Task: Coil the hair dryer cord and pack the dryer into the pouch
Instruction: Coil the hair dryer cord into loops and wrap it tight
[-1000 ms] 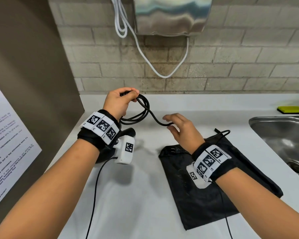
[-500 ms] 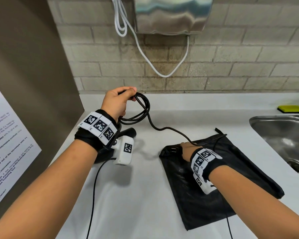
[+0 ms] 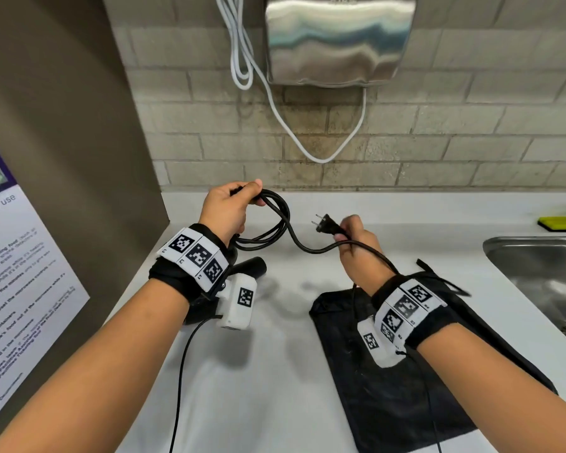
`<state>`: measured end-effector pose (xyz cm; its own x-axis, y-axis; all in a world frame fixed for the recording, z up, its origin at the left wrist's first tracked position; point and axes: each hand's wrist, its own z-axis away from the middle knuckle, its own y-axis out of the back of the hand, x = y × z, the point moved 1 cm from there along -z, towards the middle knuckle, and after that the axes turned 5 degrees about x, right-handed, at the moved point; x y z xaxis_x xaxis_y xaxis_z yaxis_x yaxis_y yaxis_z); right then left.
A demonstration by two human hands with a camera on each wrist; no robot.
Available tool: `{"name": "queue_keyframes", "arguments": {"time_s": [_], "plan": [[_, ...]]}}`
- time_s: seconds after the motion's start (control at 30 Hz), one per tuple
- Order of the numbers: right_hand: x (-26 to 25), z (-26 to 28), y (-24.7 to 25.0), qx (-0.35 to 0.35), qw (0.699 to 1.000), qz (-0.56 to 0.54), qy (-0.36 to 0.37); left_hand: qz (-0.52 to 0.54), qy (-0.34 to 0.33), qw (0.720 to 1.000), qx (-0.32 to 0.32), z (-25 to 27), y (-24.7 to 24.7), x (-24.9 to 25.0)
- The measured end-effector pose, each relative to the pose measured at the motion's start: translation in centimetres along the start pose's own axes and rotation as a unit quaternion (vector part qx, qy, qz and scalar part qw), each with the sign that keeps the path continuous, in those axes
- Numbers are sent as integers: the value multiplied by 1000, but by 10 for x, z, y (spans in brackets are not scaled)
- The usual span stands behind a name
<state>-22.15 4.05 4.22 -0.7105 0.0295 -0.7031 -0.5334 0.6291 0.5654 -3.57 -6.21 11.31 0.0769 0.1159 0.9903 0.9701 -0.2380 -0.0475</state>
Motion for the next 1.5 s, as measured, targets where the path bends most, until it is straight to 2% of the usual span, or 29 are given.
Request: {"name": "queue_keyframes", "arguments": {"time_s": [0.1, 0.23, 0.47, 0.57, 0.63, 0.8, 0.97, 1.23, 1.33, 1.4, 1.5], "plan": [[-27, 7, -2, -4, 998, -37, 59, 10, 6, 1000, 7, -1, 0, 0], [-46, 2, -16, -45, 996, -6, 74, 6, -6, 1000, 7, 0, -2, 0], [-71, 5, -26, -38, 993, -24, 108, -1, -27, 999, 16, 0, 5, 2], [-76, -6, -29, -36, 996, 17, 80, 3, -21, 1000, -18, 2, 1, -1], [-77, -14, -32, -6, 998, 13, 53, 7, -16, 999, -33, 4, -1, -2], [-85, -19, -37, 54, 996, -36, 55, 45, -1, 999, -15, 3, 0, -1], [-94, -14, -45, 69, 992, -71, 81, 46, 33, 997, -50, 3, 1, 1], [-97, -8, -46, 76, 987, -95, 109, 55, 88, 992, -70, 2, 5, 7], [-98, -10, -48, 54, 988, -91, 111, 51, 76, 994, -51, 0, 7, 9], [-98, -9, -51, 39, 991, -96, 87, 46, 60, 997, -35, -1, 7, 10], [-97, -7, -52, 55, 989, -124, 57, 53, 50, 997, -32, 1, 6, 9]]}}
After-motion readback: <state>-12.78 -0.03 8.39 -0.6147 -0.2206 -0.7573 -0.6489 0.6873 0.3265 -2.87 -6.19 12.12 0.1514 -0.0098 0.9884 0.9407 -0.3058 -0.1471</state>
